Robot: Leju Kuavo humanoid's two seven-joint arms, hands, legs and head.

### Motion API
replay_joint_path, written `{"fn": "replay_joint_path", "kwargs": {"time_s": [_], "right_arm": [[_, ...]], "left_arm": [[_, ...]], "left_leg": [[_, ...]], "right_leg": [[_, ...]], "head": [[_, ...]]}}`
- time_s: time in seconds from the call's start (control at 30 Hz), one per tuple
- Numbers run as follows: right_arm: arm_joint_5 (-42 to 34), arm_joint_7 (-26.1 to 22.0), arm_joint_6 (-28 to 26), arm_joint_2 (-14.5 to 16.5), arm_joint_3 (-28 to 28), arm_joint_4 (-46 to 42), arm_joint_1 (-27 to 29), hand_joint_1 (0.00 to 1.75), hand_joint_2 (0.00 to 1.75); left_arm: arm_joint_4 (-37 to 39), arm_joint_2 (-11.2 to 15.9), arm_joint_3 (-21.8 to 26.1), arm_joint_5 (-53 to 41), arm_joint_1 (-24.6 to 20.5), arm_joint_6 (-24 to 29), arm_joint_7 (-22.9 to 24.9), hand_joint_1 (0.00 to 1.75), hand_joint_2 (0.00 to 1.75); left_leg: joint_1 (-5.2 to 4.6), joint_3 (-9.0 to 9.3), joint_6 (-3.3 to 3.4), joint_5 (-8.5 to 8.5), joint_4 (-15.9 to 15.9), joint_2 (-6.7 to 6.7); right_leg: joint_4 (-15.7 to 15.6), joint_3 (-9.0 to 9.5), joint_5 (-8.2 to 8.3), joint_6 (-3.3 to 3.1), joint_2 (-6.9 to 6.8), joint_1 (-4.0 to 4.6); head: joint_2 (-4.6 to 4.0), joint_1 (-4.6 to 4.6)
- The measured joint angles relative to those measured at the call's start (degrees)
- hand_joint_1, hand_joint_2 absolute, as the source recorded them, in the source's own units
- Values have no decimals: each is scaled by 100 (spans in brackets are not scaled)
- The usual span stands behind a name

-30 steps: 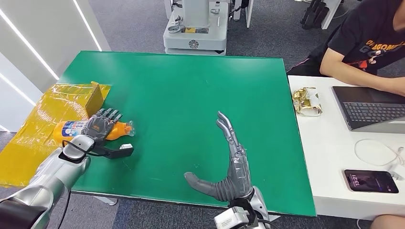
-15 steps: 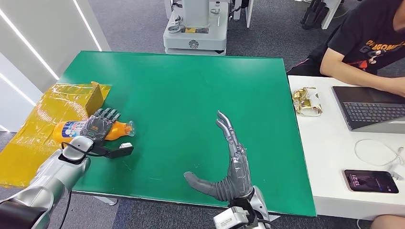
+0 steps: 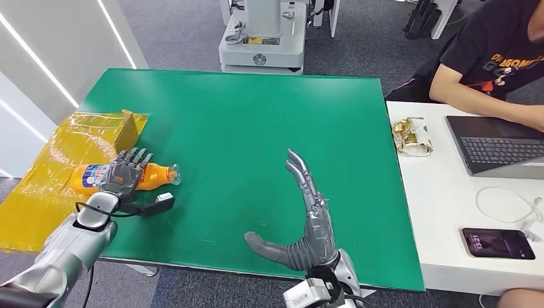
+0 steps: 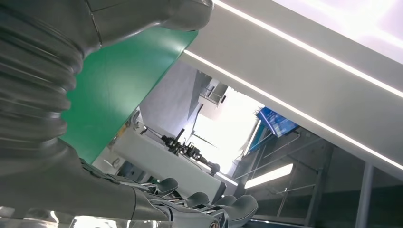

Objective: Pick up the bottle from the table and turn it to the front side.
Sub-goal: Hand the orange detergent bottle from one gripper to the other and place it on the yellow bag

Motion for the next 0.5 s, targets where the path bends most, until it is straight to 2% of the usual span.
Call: {"fn": "replay_joint_path", "kwargs": {"time_s": [0.17, 0.37, 0.5], "right_arm": [[-1, -15, 47, 0, -13, 4, -11, 0, 175], [-13, -6, -46, -30, -63, -63, 63, 0, 175], [64, 47, -100, -57, -125, -189, 148, 0, 175]], "left_arm": [[-1120, 170, 377, -270, 859, -62, 50, 0, 175], [-3495, 209, 1084, 106, 2378, -172, 12, 0, 175], [-4860, 122, 1353, 555, 3141, -52, -270, 0, 175]], "left_leg": [[0, 1, -7, -6, 0, 3], [0, -4, -6, -17, 0, 5], [-1, -6, -4, -23, 0, 3]], "right_leg": [[-1, -4, -5, -8, 6, 0], [-6, -10, -16, -10, 8, -1], [-9, -9, -19, -9, 6, -1]], "head": [[0, -1], [0, 0], [0, 0]]}}
